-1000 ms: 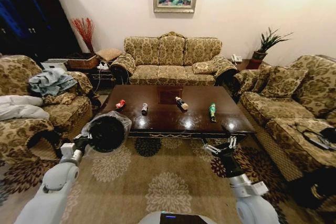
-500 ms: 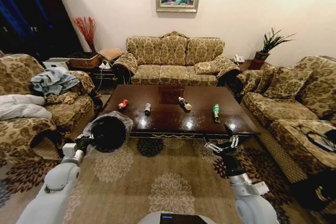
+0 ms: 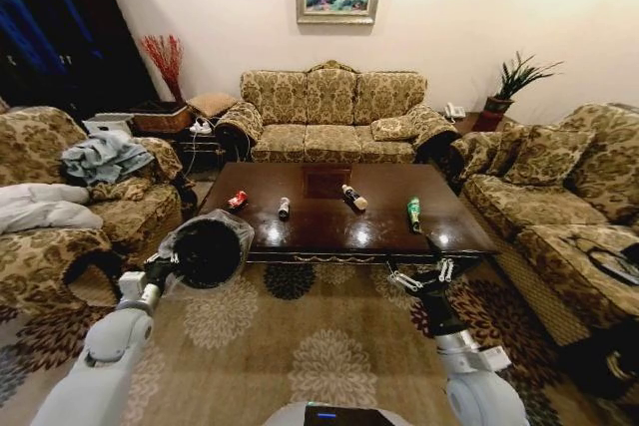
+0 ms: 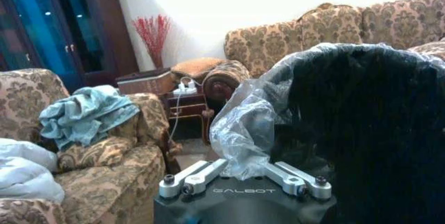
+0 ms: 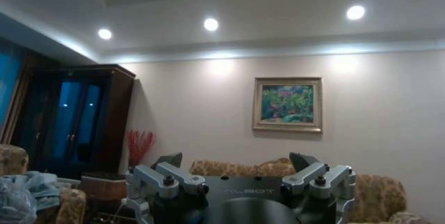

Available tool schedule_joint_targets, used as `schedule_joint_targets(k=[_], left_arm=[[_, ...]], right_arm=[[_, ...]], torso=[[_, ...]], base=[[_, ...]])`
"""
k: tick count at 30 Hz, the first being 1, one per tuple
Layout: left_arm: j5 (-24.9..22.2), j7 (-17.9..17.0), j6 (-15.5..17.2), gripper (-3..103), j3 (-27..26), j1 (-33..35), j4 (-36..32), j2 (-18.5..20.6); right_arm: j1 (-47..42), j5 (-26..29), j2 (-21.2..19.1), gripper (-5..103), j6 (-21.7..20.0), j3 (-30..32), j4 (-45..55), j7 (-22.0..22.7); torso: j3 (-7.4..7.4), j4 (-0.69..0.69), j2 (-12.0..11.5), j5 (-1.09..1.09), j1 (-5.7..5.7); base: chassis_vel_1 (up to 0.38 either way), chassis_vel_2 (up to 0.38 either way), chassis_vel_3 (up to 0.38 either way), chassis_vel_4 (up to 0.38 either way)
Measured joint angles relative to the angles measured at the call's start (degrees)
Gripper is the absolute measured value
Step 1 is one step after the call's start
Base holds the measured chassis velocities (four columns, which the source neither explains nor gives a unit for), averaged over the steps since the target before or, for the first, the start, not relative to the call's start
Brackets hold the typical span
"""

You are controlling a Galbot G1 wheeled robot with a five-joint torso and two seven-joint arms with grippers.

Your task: Move to the front of the table and place the trash on the table into the trash bin.

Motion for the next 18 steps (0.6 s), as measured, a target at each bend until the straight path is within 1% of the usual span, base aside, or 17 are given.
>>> schedule_joint_targets(k=[4,6,9,10,12,15,18], left_arm=[[-0.7,0.0,0.0,0,-0.5,-0.4,-0.1,0.2],[-1.3,0.0,-0.3,0,-1.5,-0.7,0.0,0.9],[-2.0,-0.1,-0.4,0,-2.6,-0.9,0.0,1.9],[-2.4,-0.2,-0.4,0,-3.3,-1.1,-0.1,2.4],[-2.7,-0.3,-0.4,0,-3.6,-1.2,-0.3,2.6],[-3.3,-0.4,-0.4,0,-4.2,-1.5,-0.7,3.6],[-3.5,-0.4,-0.1,0,-4.1,-1.5,-0.9,4.0]], right_arm=[[0.0,0.0,0.0,100,0.3,0.0,-0.2,-0.2],[0.0,0.1,-0.1,100,0.4,0.2,-0.3,-0.2],[0.2,0.5,-0.3,100,0.9,0.2,-0.5,-0.1],[0.4,1.2,-0.4,100,1.4,-0.1,-0.5,0.1],[0.4,1.5,-0.4,100,1.4,-0.2,-0.5,0.1],[0.7,2.2,-0.5,100,2.0,-0.2,-0.5,-0.3],[0.6,2.6,-0.5,100,1.4,-0.2,-0.2,-1.6]], torso=[[0.00,0.01,0.0,-0.04,0.00],[-0.01,0.00,0.0,0.04,-0.02],[-0.01,0.00,0.0,0.02,-0.02],[-0.01,0.02,0.0,-0.03,-0.02],[-0.01,0.02,0.0,-0.03,-0.01],[-0.01,0.02,0.0,-0.02,-0.01],[0.00,0.02,0.0,-0.04,0.00]], base=[[0.237,0.245,-0.245,-0.249],[0.278,0.275,-0.266,-0.281],[0.286,0.294,-0.285,-0.269],[0.279,0.254,-0.277,-0.271],[0.243,0.254,-0.277,-0.222],[0.197,0.139,-0.131,-0.165],[0.036,0.035,-0.035,-0.026]])
